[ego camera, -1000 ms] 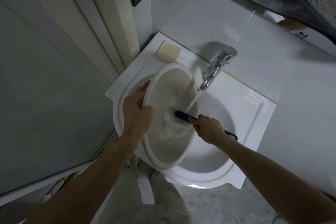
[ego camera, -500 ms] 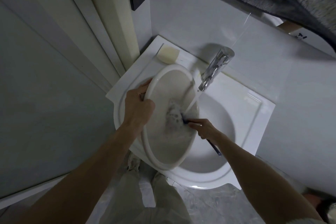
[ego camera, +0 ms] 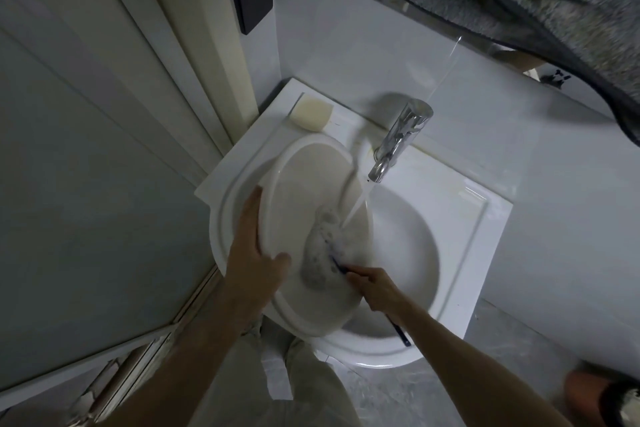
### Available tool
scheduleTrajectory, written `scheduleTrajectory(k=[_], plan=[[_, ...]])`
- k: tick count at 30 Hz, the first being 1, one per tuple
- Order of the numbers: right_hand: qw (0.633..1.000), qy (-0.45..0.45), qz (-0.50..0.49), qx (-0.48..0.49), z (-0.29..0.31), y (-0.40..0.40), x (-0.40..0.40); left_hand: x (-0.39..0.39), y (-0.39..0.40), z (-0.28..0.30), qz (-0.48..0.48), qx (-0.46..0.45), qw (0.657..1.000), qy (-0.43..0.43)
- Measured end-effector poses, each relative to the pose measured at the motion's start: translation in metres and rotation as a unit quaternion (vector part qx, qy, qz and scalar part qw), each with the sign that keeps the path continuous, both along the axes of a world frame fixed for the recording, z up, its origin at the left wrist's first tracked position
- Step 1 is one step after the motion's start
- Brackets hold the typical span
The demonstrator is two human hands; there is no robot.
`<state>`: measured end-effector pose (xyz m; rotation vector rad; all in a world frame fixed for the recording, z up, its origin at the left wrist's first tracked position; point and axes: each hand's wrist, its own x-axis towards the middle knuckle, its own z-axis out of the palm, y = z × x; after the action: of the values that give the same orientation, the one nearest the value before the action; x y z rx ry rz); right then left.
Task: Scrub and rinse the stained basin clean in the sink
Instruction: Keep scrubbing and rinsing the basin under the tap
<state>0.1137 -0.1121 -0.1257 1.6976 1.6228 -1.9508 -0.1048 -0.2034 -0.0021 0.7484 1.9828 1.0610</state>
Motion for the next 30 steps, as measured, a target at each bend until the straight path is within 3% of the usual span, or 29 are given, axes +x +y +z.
scheduleTrajectory(k=[7,12,15,19,22,24,27,30], plan=[[0.992,-0.057,-0.073,-0.083,0.006,-0.02,-0.003,0.022,-0.014,-0.014,0.077,0.022,0.997,0.0],[0.976,-0.063,-0.122,-0.171,0.023,-0.036,-0.012,0.038,-0.024,-0.02,0.017,0.067,0.996,0.051],[0.971,-0.054,-0.147,-0.182,0.031,-0.042,-0.019,0.047,-0.026,-0.026,0.042,0.079,0.994,0.065],[0.98,-0.044,-0.082,-0.176,0.041,-0.039,-0.015,0.039,-0.013,-0.021,0.094,0.057,0.994,0.014],[0.988,-0.076,0.077,-0.107,0.04,-0.022,-0.009,0.032,-0.002,-0.012,0.125,0.047,0.991,-0.022],[0.975,-0.121,0.188,0.008,0.029,-0.002,-0.009,0.026,0.003,-0.012,0.144,0.051,0.988,-0.033],[0.906,-0.164,0.326,0.216,0.012,0.031,-0.011,0.017,0.011,-0.009,0.143,0.058,0.987,-0.034],[0.809,-0.231,0.378,0.386,-0.001,0.051,-0.015,0.01,0.02,0.001,0.133,0.053,0.989,-0.035]])
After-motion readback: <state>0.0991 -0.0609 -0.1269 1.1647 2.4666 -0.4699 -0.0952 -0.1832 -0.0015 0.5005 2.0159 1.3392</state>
